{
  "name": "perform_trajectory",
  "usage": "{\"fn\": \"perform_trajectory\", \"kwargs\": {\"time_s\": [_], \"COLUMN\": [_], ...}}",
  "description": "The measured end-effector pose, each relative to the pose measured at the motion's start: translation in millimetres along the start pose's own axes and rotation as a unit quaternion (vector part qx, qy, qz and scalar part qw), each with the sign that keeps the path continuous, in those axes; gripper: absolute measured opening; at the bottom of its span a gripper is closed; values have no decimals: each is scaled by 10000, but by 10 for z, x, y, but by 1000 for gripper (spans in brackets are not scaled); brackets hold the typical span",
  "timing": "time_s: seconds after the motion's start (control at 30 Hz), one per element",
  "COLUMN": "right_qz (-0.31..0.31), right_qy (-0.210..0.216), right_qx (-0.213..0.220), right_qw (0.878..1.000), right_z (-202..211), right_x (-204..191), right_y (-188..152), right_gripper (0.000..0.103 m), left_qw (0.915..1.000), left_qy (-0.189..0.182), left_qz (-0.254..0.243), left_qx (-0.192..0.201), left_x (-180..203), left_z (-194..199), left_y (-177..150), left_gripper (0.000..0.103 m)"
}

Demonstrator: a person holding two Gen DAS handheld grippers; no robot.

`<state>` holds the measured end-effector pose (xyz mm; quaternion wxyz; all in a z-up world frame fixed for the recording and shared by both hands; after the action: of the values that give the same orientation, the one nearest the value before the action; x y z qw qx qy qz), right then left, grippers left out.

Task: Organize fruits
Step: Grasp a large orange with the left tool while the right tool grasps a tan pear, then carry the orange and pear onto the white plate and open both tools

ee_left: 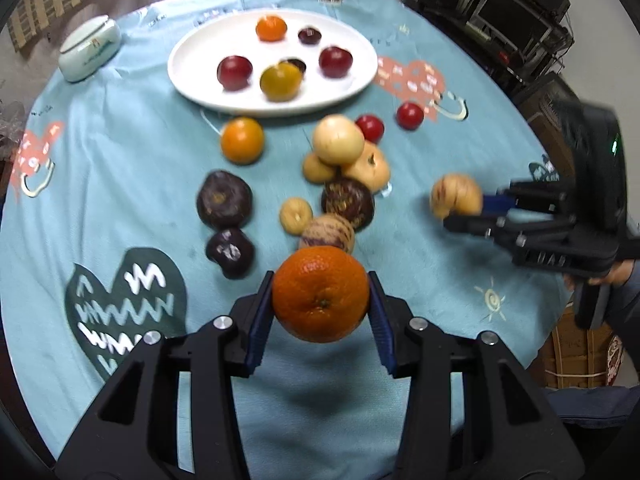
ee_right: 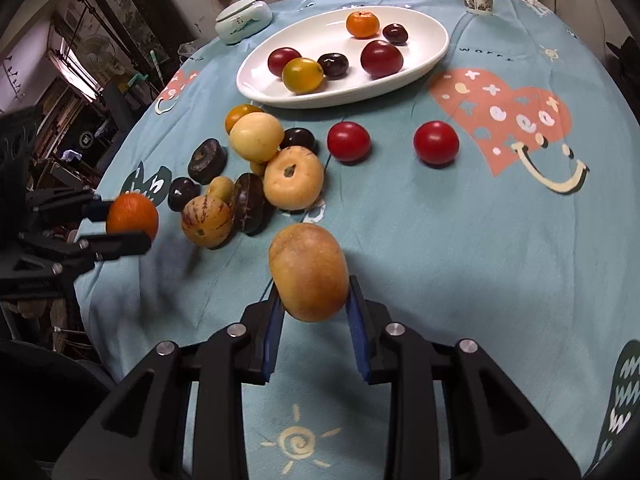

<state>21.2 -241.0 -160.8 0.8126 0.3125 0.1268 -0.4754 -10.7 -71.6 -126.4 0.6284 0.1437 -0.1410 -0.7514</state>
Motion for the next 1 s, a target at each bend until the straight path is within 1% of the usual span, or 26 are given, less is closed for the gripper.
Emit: {"fn": "perform_trajectory", "kwargs": {"time_s": [0.17, 0.3, 0.43, 0.53, 0.7, 1.0], "right_qz": [-159, -224, -257, -292, -355, -318], "right_qy": [32, 34, 20, -45, -76, -71], "right_qx": [70, 86, 97, 79, 176, 334], "right_qw": [9998, 9997, 9996, 9995, 9992, 9989], "right_z": [-2, -37, -41, -23, 45, 122], "right_x": [-44, -118, -201, -232, -258, -275], "right_y": [-61, -73, -77, -85, -45, 156], "right_gripper": [31, 30, 31, 31, 31, 31], "left_qw": [9999, 9989, 9977, 9970, 9964, 9954], "left_qy": [55, 198, 205, 193, 151, 197], "left_qz": [-41, -246, -360, -353, -362, -406], "left_qx": [157, 342, 534, 656, 752, 846], "left_x": [-50, 33, 77, 87, 92, 52], "left_z": [133, 179, 208, 235, 268, 262], "left_y": [137, 300, 464, 581, 739, 952], "left_gripper": [44, 45, 45, 45, 45, 45]}}
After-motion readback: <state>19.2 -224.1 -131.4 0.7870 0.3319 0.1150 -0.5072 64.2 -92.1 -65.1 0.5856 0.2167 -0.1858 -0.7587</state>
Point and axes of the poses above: each gripper's, at about its wrist camera, not at the fingertips, and z roughly against the way its jaws point, x to its right, y to its top, the point moved 6 cm from there along -z, roughly the way its jaws point, and after that the axes turned 12 degrees about y, right-handed, at the moved point
